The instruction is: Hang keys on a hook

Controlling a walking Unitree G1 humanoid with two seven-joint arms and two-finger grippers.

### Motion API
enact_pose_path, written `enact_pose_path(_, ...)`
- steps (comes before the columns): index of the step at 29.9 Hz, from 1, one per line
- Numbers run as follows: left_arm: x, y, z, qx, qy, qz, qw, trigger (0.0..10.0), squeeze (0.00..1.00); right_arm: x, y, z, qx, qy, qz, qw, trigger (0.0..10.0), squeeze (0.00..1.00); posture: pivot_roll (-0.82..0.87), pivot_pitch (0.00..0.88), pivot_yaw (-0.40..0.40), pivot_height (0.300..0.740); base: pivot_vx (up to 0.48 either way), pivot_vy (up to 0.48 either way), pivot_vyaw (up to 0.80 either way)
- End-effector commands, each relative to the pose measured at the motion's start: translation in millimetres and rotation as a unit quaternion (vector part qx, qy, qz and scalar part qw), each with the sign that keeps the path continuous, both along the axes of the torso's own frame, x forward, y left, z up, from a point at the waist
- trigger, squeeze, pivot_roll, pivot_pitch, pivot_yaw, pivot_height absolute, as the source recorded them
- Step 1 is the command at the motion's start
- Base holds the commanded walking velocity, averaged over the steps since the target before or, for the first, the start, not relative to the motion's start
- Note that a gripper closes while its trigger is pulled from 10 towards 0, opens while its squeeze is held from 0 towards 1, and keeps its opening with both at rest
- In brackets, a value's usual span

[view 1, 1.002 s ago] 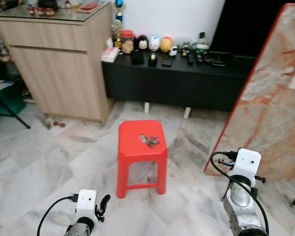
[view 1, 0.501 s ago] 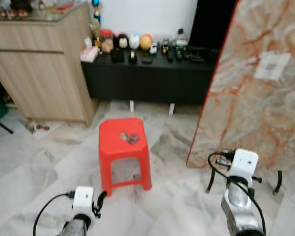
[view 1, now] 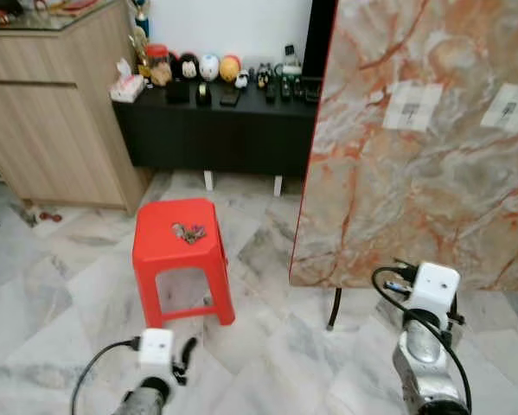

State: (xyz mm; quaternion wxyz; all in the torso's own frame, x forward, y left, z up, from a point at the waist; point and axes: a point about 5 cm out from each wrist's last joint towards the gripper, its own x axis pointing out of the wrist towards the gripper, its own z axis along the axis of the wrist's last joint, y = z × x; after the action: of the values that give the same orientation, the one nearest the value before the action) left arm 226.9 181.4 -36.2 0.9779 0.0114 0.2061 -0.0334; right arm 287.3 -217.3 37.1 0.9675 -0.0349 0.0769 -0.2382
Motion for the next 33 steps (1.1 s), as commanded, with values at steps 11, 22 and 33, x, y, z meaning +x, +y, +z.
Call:
enact_pose_path(11, 2.0, 14.4, 3.6, 0.016, -0.007, 0.02, 1.0, 10.0, 0.0, 4.8, 0.2, 2.8, 0.007, -0.001, 0.004, 1.0, 10.0, 0.0, 0.14, 0.0, -0.073, 0.74, 0.272, 0.0, 0.0)
enact_pose_path(22, 1.3, 14.6, 3.3, 0.016, -0.007, 0.02, 1.0, 10.0, 0.0, 5.8, 3.1, 2.3, 0.011, 0.0, 0.009, 1.0, 10.0, 0.0, 0.14, 0.0, -0.07, 0.74, 0.33, 0.0, 0.0)
enact_pose_path(33, -0.7, 13.4, 1.0, 0.015, -0.002, 0.019, 1.0, 10.0, 0.0, 7.2, 3.8, 2.6, 0.013, 0.0, 0.012, 1.0, 10.0, 0.0, 0.14, 0.0, -0.072, 0.74, 0.337, 0.0, 0.0)
